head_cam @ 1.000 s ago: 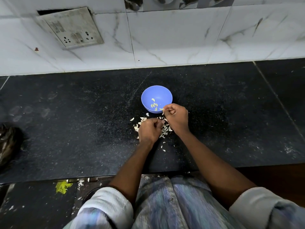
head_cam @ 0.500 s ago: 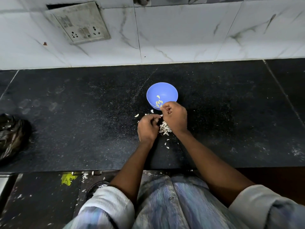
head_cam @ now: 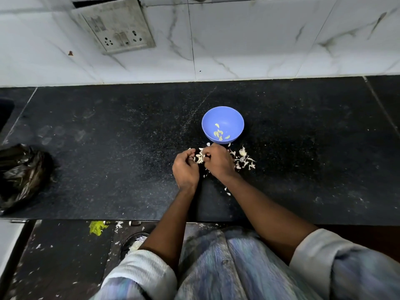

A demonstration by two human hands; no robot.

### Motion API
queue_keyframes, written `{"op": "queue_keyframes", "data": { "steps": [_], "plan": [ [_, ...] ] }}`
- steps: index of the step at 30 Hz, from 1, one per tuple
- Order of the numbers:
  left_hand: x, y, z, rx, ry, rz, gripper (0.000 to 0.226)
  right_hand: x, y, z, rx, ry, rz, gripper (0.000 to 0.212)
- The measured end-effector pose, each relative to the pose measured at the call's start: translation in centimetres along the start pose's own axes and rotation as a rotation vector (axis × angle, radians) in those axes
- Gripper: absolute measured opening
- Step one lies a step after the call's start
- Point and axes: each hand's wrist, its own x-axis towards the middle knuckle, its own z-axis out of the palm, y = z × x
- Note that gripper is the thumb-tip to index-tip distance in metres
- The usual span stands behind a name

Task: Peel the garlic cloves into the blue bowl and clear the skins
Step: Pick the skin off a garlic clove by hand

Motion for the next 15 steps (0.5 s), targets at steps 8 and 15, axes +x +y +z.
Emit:
{"op": "queue_keyframes", "data": {
  "steps": [8,15],
  "plan": [
    [0.6,-0.3,0.0,0.007,-0.031,0.009,0.036,0.1,0.6,1.3,-0.082,0.056,-0.094,0.010],
    [0.9,0.0,0.3,-0.068,-0.137,-0.006,0.026,-0.4,1.6,0.6,0.426,0.179,0.186,0.013]
  ]
}}
